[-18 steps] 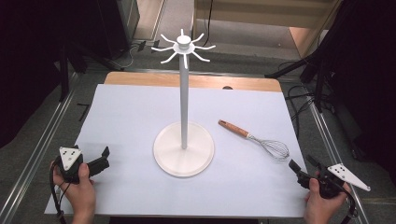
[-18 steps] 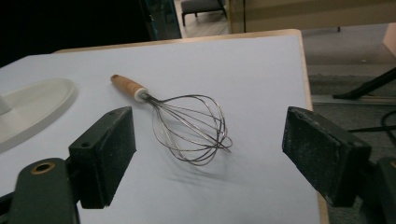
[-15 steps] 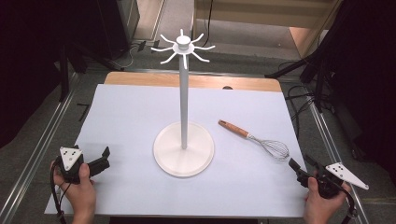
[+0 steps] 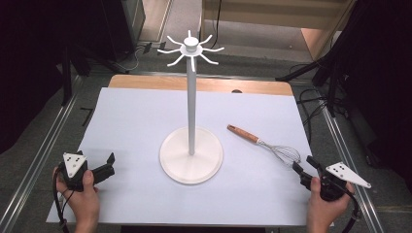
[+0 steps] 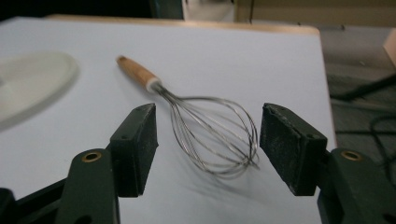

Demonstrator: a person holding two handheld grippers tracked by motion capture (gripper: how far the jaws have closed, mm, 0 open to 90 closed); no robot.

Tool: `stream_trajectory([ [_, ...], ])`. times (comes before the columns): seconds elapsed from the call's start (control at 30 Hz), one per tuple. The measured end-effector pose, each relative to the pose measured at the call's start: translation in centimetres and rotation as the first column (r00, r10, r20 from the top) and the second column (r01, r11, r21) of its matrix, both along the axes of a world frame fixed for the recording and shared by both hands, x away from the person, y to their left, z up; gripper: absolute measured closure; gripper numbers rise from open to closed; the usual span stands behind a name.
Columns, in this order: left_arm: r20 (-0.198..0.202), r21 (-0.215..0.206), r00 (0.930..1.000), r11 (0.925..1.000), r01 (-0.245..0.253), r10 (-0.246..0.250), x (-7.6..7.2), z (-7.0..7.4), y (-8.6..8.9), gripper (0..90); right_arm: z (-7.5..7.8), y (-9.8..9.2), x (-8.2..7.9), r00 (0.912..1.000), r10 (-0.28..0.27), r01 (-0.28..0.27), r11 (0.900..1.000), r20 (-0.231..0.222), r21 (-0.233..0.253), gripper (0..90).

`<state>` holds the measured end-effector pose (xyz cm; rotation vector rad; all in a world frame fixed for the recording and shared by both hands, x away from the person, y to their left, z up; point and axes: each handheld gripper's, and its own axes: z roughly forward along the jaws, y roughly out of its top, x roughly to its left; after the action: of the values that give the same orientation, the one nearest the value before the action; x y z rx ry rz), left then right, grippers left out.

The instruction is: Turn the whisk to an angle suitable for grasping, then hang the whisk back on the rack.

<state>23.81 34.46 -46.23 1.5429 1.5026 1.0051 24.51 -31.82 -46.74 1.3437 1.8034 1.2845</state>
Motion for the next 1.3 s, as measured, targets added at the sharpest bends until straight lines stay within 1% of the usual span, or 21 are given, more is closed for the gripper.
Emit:
stream_trajectory([
  [0.03, -0.002, 0.001, 1.0000, 1.0000, 0.000, 0.000, 0.0, 0.0, 0.0, 0.0, 0.0, 0.4, -0.1, 1.0000, 0.008, -0.008, 0.999, -0.005, -0.033, 38.3],
  [0.07, -0.005, 0.000, 1.0000, 1.0000, 0.000, 0.000, 0.0, 0.0, 0.0, 0.0, 0.0, 0.6, -0.1, 0.9999, 0.006, -0.007, 0.999, -0.011, -0.054, 37.2],
  [0.13, -0.006, -0.002, 1.0000, 1.0000, -0.003, 0.003, 0.0, 0.0, 0.0, 0.0, 0.3, 1.2, -0.2, 1.0000, -0.005, 0.004, 0.996, -0.007, -0.087, 32.4],
  [0.17, -0.008, -0.002, 1.0000, 1.0000, -0.005, 0.005, 0.1, 0.0, 0.0, 0.0, 0.4, 1.3, -0.2, 0.9998, -0.018, 0.017, 0.996, -0.007, -0.091, 27.2],
  [0.2, -0.009, 0.000, 0.9999, 1.0000, -0.006, 0.006, 0.1, 0.0, 0.0, 0.0, 0.5, 1.5, -0.2, 0.9994, -0.034, 0.033, 0.995, 0.000, -0.094, 24.1],
  [0.23, -0.007, 0.006, 1.0000, 1.0000, -0.005, 0.005, 0.1, 0.0, 0.0, 0.0, 0.8, 1.7, -0.3, 0.9993, -0.036, 0.037, 0.994, 0.006, -0.103, 24.9],
  [0.27, -0.002, 0.011, 1.0000, 0.9999, -0.001, 0.001, 0.0, 0.0, -0.1, 0.0, 1.0, 1.9, -0.2, 0.9994, -0.034, 0.034, 0.992, 0.003, -0.122, 25.9],
  [0.3, 0.000, 0.021, 1.0000, 0.9998, 0.001, -0.001, 0.0, 0.0, -0.2, 0.0, 1.1, 2.2, -0.1, 0.9995, -0.030, 0.030, 0.989, -0.001, -0.146, 26.9],
  [0.33, -0.001, 0.031, 1.0000, 0.9995, 0.002, -0.002, 0.0, 0.0, -0.3, 0.0, 1.2, 2.5, 0.0, 0.9998, -0.021, 0.020, 0.984, -0.004, -0.178, 30.3],
  [0.4, 0.003, 0.039, 1.0000, 0.9993, 0.001, -0.001, -0.1, -0.1, -0.4, 0.0, 1.2, 3.0, 0.3, 0.9999, 0.005, -0.008, 0.979, -0.016, -0.204, 31.0],
  [0.53, 0.002, 0.053, 1.0000, 0.9986, 0.005, -0.005, -0.1, -0.1, -0.5, 0.0, 1.4, 4.2, 0.7, 0.9984, 0.055, -0.057, 0.971, -0.015, -0.234, 33.2],
  [0.6, 0.000, 0.061, 1.0000, 0.9981, 0.003, -0.003, 0.0, -0.1, -0.6, 0.0, 1.7, 4.8, 0.9, 0.9968, 0.076, -0.079, 0.959, -0.021, -0.270, 34.3],
  [0.63, -0.002, 0.067, 1.0000, 0.9977, 0.004, -0.004, 0.0, -0.1, -0.7, 0.0, 1.8, 5.2, 1.0, 0.9957, 0.089, -0.093, 0.952, -0.025, -0.292, 35.4],
  [0.73, -0.001, 0.077, 1.0000, 0.9970, 0.002, -0.002, 0.0, -0.1, -0.8, 0.0, 2.1, 5.8, 1.4, 0.9922, 0.119, -0.124, 0.937, -0.038, -0.325, 35.8],
  [0.8, -0.008, 0.089, 1.0000, 0.9960, 0.007, -0.006, 0.1, -0.1, -0.9, 0.0, 2.2, 6.2, 1.7, 0.9898, 0.134, -0.142, 0.931, -0.049, -0.336, 36.3],
  [0.87, -0.010, 0.087, 0.9999, 0.9962, 0.005, -0.004, 0.1, -0.1, -0.9, 0.0, 2.3, 6.5, 2.1, 0.9871, 0.147, -0.160, 0.919, -0.062, -0.361, 36.6],
  [0.9, -0.013, 0.086, 0.9999, 0.9963, 0.004, -0.002, 0.1, -0.1, -0.9, 0.0, 2.3, 6.6, 2.3, 0.9860, 0.152, -0.167, 0.916, -0.068, -0.366, 36.6],
  [1.03, -0.015, 0.082, 0.9999, 0.9966, 0.005, -0.004, 0.1, -0.1, -0.8, 0.0, 2.6, 7.0, 3.1, 0.9813, 0.172, -0.192, 0.908, -0.086, -0.373, 38.4],
  [1.13, -0.017, 0.088, 0.9998, 0.9961, 0.006, -0.005, 0.2, -0.1, -0.9, 0.0, 2.8, 7.3, 3.7, 0.9740, 0.200, -0.226, 0.901, -0.106, -0.371, 42.1],
  [1.17, -0.017, 0.089, 0.9998, 0.9960, 0.009, -0.007, 0.2, -0.1, -0.9, 0.0, 2.9, 7.4, 3.9, 0.9722, 0.205, -0.233, 0.896, -0.113, -0.378, 42.1],
  [1.3, -0.018, 0.085, 0.9998, 0.9964, 0.010, -0.008, 0.2, -0.1, -0.8, 0.0, 3.1, 7.7, 4.8, 0.9655, 0.218, -0.257, 0.886, -0.143, -0.387, 42.0],
])
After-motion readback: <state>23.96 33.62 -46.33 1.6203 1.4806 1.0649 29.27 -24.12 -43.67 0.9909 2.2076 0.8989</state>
